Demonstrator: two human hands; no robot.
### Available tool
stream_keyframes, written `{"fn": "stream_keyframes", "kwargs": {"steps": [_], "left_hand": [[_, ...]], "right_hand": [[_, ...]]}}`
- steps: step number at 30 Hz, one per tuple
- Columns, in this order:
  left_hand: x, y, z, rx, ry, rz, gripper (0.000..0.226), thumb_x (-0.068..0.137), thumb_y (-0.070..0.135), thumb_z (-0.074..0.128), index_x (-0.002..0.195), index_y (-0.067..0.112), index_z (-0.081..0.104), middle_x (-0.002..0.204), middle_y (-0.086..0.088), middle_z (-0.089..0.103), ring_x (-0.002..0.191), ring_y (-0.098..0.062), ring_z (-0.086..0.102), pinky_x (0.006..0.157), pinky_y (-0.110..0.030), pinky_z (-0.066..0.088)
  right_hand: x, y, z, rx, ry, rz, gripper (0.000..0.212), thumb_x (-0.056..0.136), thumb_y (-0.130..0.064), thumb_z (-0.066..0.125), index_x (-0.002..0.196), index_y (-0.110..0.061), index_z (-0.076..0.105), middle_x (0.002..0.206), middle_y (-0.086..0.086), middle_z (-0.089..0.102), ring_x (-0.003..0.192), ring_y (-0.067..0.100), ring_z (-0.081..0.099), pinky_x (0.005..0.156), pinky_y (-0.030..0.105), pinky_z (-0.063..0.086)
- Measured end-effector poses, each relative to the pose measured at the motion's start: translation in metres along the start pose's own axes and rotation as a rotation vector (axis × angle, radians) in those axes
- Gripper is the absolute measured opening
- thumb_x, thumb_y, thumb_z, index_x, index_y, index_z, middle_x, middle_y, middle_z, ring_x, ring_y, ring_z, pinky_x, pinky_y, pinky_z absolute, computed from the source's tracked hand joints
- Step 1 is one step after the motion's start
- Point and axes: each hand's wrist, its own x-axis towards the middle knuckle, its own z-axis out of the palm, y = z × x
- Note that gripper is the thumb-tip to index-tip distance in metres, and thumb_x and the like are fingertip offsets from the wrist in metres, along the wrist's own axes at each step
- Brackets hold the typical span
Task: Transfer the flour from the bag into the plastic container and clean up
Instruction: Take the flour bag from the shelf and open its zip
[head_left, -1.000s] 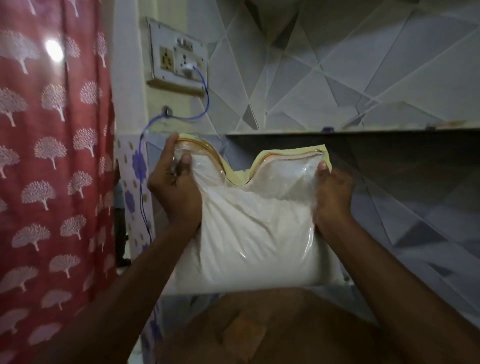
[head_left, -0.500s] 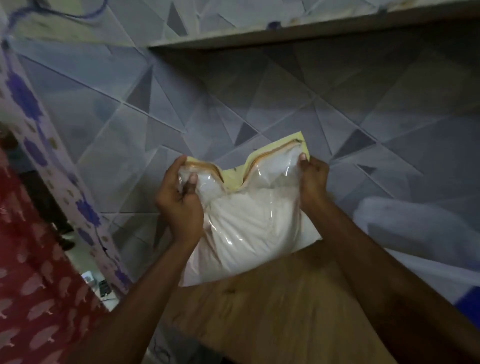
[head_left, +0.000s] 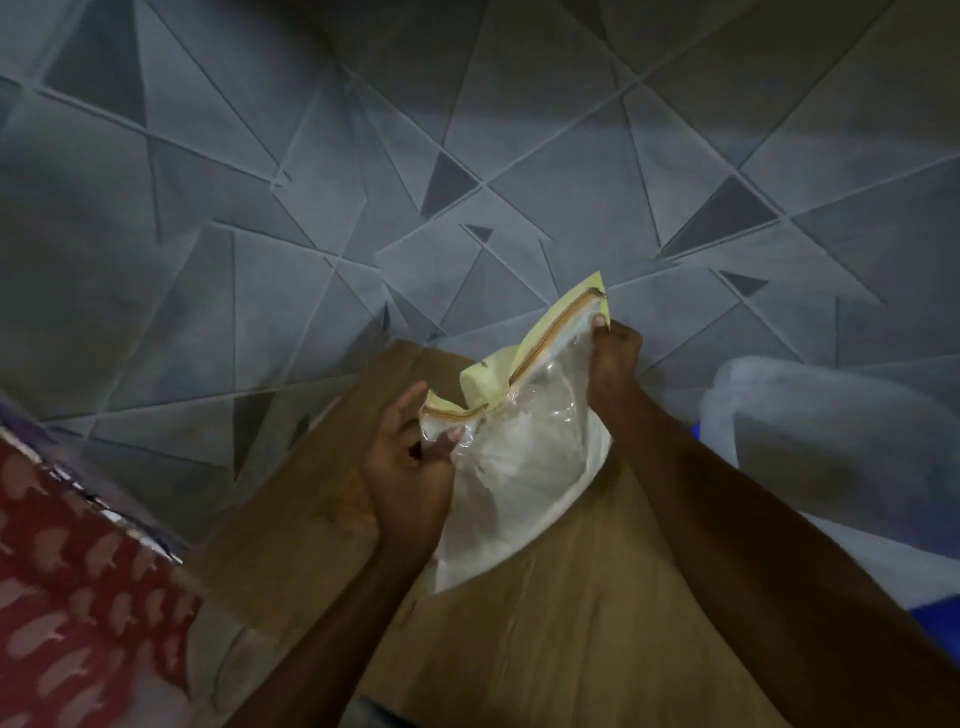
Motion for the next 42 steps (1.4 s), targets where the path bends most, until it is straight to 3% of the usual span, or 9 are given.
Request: {"fn": "stream_keyframes", "kwargs": {"steps": [6, 9, 15, 17, 22, 29, 34, 38, 42], "left_hand": [[-0.020, -0.037, 0.044, 0.108, -0.052, -0.175, 0.043, 0.072, -0.013, 0.074, 0.102, 0.017, 0.069, 0.076, 0.021, 0.072, 0.078, 0.008, 0.068, 0.071, -0.004, 0.047], [-0.022, -0.050, 0.054, 0.114, -0.084, -0.206, 0.041, 0.065, -0.011, 0.078, 0.088, 0.019, 0.064, 0.071, 0.005, 0.069, 0.071, -0.009, 0.068, 0.066, -0.029, 0.055], [-0.006, -0.051, 0.047, 0.269, -0.160, -0.063, 0.034, 0.063, -0.008, 0.081, 0.077, 0.011, 0.057, 0.068, 0.001, 0.063, 0.063, -0.012, 0.061, 0.056, -0.032, 0.051], [0.000, -0.044, 0.043, 0.321, -0.253, -0.001, 0.034, 0.064, -0.008, 0.077, 0.084, 0.013, 0.059, 0.072, 0.006, 0.063, 0.067, -0.010, 0.062, 0.056, -0.032, 0.051], [0.005, -0.038, 0.040, 0.404, -0.425, 0.119, 0.018, 0.073, 0.012, 0.084, 0.086, 0.016, 0.072, 0.079, 0.013, 0.069, 0.072, 0.002, 0.064, 0.062, -0.020, 0.052], [-0.006, -0.042, 0.018, 0.336, -0.358, 0.090, 0.020, 0.089, 0.017, 0.073, 0.069, 0.014, 0.068, 0.062, 0.005, 0.064, 0.060, -0.011, 0.064, 0.053, -0.037, 0.049], [-0.012, -0.039, -0.002, 0.321, -0.456, 0.053, 0.021, 0.090, 0.026, 0.070, 0.070, 0.019, 0.070, 0.061, 0.010, 0.066, 0.059, -0.007, 0.066, 0.055, -0.032, 0.051], [0.008, -0.043, 0.003, 0.341, -0.486, 0.000, 0.023, 0.089, 0.033, 0.069, 0.069, 0.022, 0.068, 0.063, 0.008, 0.065, 0.062, -0.011, 0.065, 0.057, -0.030, 0.052], [0.052, -0.054, 0.035, 0.370, -0.590, 0.063, 0.010, 0.088, 0.030, 0.069, 0.087, 0.021, 0.074, 0.082, 0.011, 0.070, 0.075, -0.004, 0.066, 0.068, -0.027, 0.056]], "right_hand": [[0.054, 0.050, -0.001, -0.126, -0.008, 0.035, 0.017, 0.102, -0.014, 0.055, 0.089, -0.004, 0.049, 0.070, -0.002, 0.047, 0.053, 0.001, 0.050, 0.058, 0.019, 0.043], [0.074, 0.072, -0.003, -0.294, -0.013, 0.069, 0.018, 0.105, -0.016, 0.048, 0.103, -0.003, 0.060, 0.083, 0.004, 0.057, 0.052, -0.005, 0.058, 0.064, 0.018, 0.047], [0.091, 0.068, 0.000, -1.051, -0.032, -0.273, 0.032, 0.109, -0.011, 0.029, 0.131, -0.008, 0.051, 0.128, 0.011, 0.062, 0.121, 0.027, 0.058, 0.100, 0.035, 0.043], [0.102, 0.065, 0.005, -1.016, -0.064, -0.260, 0.034, 0.108, -0.010, 0.028, 0.126, 0.000, 0.056, 0.127, 0.018, 0.062, 0.121, 0.031, 0.058, 0.101, 0.036, 0.041], [0.106, 0.059, 0.008, 0.133, -0.234, -0.004, 0.006, 0.077, 0.000, 0.068, 0.082, 0.000, 0.063, 0.072, 0.003, 0.064, 0.069, 0.013, 0.061, 0.070, 0.023, 0.050], [0.118, 0.042, -0.007, -0.200, -0.181, -0.014, 0.026, 0.087, 0.002, 0.062, 0.065, -0.013, 0.058, 0.065, 0.003, 0.048, 0.059, 0.013, 0.052, 0.061, 0.026, 0.041], [0.138, 0.037, -0.022, -0.482, -0.104, 0.147, 0.030, 0.105, -0.030, 0.046, 0.113, -0.012, 0.069, 0.113, 0.010, 0.071, 0.111, 0.025, 0.066, 0.089, 0.029, 0.049], [0.128, 0.047, -0.019, -0.286, -0.037, 0.097, 0.022, 0.082, -0.020, 0.081, 0.068, -0.016, 0.064, 0.068, -0.002, 0.061, 0.075, 0.022, 0.060, 0.072, 0.030, 0.048], [0.110, 0.042, -0.024, -0.417, -0.032, -0.048, 0.026, 0.074, -0.021, 0.086, 0.064, -0.020, 0.062, 0.074, 0.003, 0.067, 0.075, 0.021, 0.063, 0.076, 0.033, 0.051]]}}
